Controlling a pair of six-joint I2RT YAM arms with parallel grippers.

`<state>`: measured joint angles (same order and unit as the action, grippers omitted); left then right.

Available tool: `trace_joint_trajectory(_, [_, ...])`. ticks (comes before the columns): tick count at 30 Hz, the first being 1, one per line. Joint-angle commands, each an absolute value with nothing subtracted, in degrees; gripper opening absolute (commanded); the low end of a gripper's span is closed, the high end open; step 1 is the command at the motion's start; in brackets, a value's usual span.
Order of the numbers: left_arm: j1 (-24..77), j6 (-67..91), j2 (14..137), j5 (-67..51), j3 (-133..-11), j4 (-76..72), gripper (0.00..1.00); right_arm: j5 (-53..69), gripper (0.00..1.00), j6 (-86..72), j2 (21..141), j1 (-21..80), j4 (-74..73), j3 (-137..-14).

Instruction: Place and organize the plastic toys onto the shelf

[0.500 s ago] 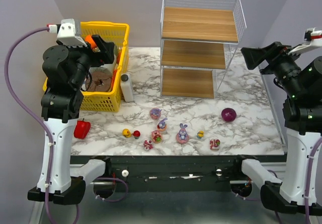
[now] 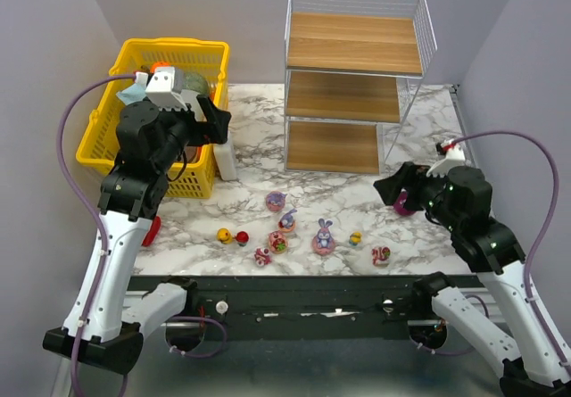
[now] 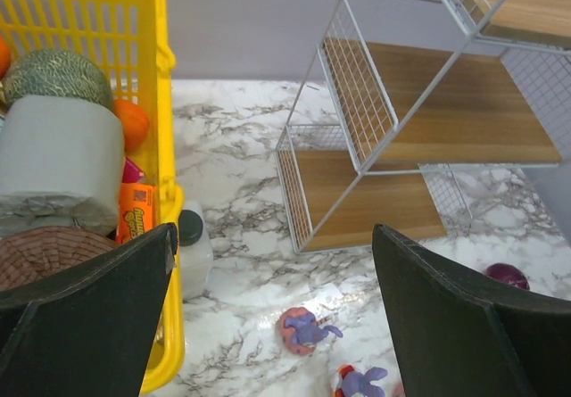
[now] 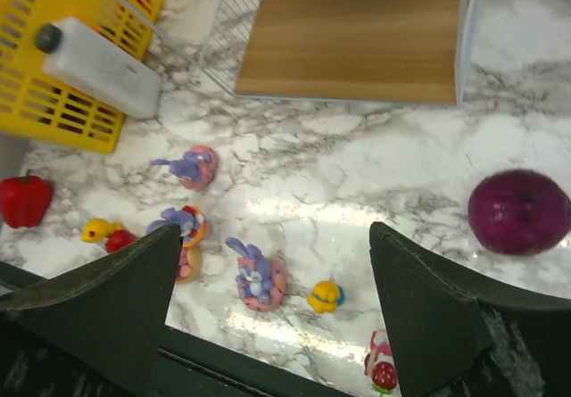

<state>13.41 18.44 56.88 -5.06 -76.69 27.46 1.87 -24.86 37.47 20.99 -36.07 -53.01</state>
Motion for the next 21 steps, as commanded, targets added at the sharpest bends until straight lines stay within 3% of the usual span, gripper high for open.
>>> trace_joint_trajectory(1, [14.94,19.95,55.81,-7.20,-74.54,25.32,0.99,-4.84,0.92,-28.91,34.02,24.51,-36.82,-45.98])
trace_joint_trajectory(11, [15.29,21.71,58.09,-8.97,-73.56,23.99,0.99,-6.68,0.88,-42.88,40.24,27.16,-49.55,-44.21])
trace_joint_trajectory(21, [15.29,21.62,59.76,-7.39,-72.60,24.26,0.99,-2.20,0.65,-47.46,46.05,27.86,-62.49,-43.24])
